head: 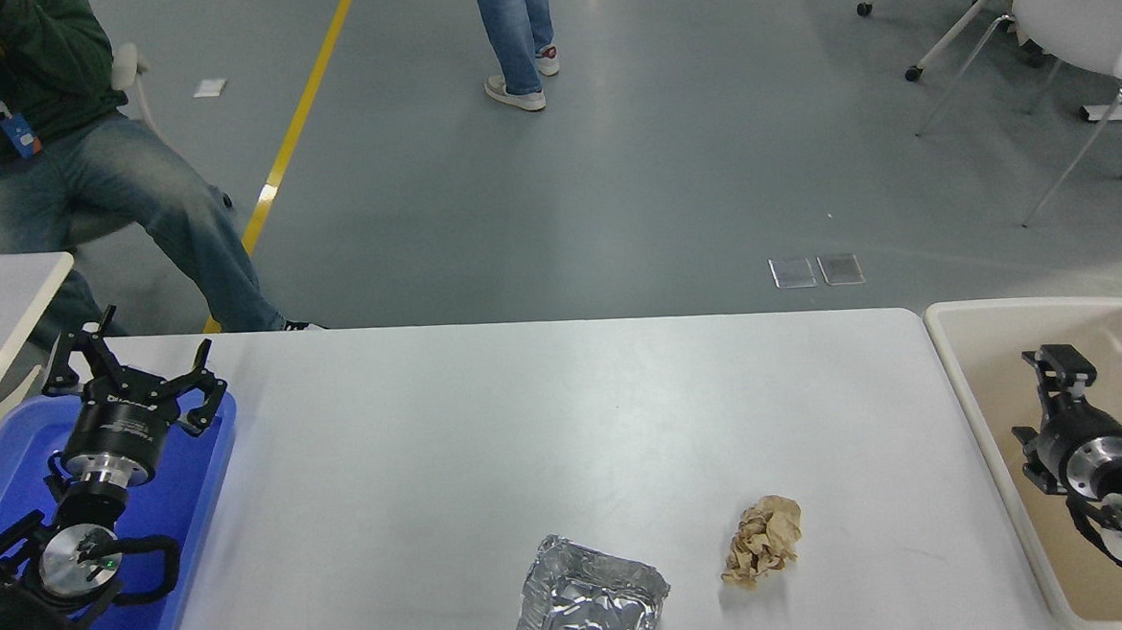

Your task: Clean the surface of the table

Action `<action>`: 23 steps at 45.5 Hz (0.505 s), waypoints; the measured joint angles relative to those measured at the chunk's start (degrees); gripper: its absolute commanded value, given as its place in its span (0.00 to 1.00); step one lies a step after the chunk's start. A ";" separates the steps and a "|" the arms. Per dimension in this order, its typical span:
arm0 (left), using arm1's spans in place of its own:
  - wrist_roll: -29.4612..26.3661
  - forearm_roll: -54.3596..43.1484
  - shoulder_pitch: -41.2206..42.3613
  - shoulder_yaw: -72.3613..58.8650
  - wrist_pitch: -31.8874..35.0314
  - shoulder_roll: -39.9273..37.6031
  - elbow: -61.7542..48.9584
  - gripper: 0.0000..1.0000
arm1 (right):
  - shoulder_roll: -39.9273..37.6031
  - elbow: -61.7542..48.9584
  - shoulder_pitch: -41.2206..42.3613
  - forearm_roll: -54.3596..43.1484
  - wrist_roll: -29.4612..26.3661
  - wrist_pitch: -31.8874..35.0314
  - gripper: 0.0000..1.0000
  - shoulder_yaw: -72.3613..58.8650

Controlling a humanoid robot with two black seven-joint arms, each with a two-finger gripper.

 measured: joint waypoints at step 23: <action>0.02 0.00 0.00 0.01 0.00 0.00 0.00 1.00 | -6.45 9.93 -2.35 -2.69 7.63 16.62 1.00 -4.00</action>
